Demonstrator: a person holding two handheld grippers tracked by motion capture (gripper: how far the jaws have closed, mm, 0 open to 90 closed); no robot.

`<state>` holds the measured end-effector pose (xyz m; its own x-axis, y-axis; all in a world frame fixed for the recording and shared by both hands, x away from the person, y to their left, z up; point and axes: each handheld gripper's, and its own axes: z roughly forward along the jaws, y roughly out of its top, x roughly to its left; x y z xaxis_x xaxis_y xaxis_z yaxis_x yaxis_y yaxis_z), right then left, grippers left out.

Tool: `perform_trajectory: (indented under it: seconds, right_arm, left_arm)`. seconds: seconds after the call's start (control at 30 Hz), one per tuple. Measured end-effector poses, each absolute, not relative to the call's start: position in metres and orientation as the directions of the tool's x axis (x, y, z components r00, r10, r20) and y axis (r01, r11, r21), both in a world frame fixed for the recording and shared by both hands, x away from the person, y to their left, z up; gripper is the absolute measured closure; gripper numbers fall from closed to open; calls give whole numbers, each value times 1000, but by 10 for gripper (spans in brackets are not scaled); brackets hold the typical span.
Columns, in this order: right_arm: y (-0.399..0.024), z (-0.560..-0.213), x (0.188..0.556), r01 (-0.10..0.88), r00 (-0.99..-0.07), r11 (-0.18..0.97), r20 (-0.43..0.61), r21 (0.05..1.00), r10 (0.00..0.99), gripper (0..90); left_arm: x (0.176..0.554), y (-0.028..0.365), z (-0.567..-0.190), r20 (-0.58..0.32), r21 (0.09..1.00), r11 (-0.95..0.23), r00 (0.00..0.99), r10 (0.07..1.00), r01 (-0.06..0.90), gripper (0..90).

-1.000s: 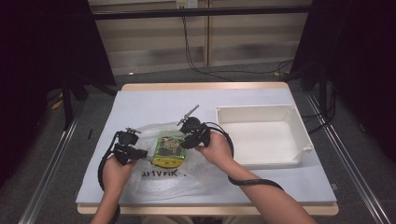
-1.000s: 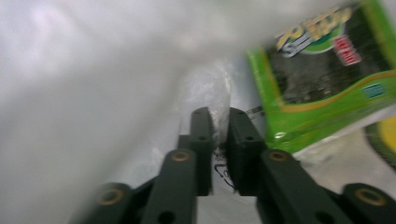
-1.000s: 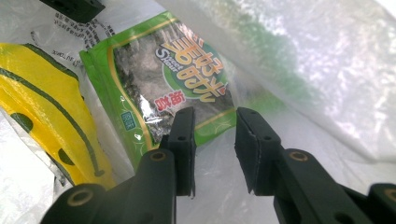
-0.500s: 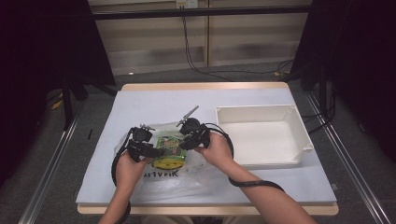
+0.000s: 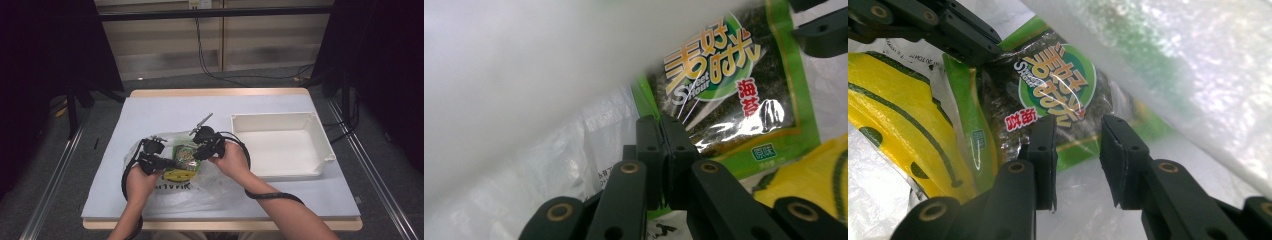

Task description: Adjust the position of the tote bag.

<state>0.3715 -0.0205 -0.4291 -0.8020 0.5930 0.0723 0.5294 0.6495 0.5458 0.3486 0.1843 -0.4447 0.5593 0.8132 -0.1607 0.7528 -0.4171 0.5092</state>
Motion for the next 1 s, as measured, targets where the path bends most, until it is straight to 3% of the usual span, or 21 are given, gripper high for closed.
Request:
perform_trajectory:
  seconds: [0.2,0.5,0.63,0.77,1.0]
  right_arm:
    - [-17,-429,374,522,-811,655,81,546,579,644]
    - [-19,-420,393,545,-786,630,73,553,615,525]
    - [-19,-420,400,565,-779,620,105,545,618,375]
    - [-13,-424,405,582,-783,637,139,505,606,319]
    - [-9,-435,413,614,-774,632,205,473,599,307]
  left_arm:
    - [341,189,-426,-140,560,-428,590,795,709,888]
    - [332,196,-425,-126,569,-460,625,771,682,890]
    - [330,197,-423,-118,584,-453,623,773,673,892]
    - [329,199,-421,-115,593,-453,626,771,666,893]
    - [330,201,-421,-115,605,-440,620,776,664,895]
